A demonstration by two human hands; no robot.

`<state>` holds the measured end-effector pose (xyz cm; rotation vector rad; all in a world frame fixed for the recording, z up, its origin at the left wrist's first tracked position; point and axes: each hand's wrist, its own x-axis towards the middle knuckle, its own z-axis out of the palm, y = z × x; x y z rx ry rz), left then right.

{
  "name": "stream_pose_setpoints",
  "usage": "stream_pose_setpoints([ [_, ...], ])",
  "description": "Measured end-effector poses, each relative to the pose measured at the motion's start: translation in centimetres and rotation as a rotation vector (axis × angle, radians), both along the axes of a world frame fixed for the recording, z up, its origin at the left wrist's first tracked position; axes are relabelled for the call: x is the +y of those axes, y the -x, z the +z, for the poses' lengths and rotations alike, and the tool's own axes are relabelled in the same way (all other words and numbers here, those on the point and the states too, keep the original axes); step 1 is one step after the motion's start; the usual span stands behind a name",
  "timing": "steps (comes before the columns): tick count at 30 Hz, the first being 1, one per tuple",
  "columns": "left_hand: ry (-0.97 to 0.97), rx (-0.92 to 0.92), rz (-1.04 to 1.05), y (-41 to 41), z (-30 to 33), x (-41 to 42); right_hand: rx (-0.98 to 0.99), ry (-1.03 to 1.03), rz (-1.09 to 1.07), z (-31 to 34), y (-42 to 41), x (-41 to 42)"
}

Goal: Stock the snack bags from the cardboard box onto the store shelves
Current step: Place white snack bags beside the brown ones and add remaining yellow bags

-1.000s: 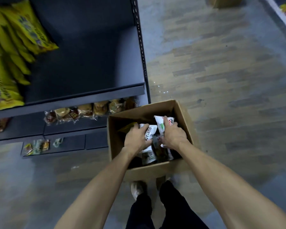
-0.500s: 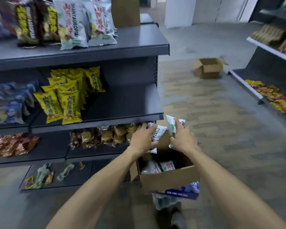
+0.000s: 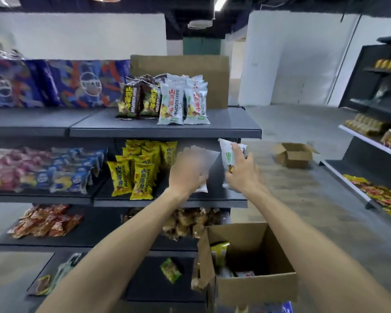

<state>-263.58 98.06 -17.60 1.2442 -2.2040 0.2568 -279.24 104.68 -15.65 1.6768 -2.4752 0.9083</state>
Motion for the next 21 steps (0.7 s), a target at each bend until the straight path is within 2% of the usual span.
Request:
stream_pose_setpoints([
  [10,0.098,0.094,0.011,1.1,7.7,-5.5,0.136,0.131,0.037,8.0,0.9,-6.0],
  [21,0.19,0.147,0.029,12.1,14.4,-14.6,0.222,0.272,0.053,16.0,10.7,-15.6],
])
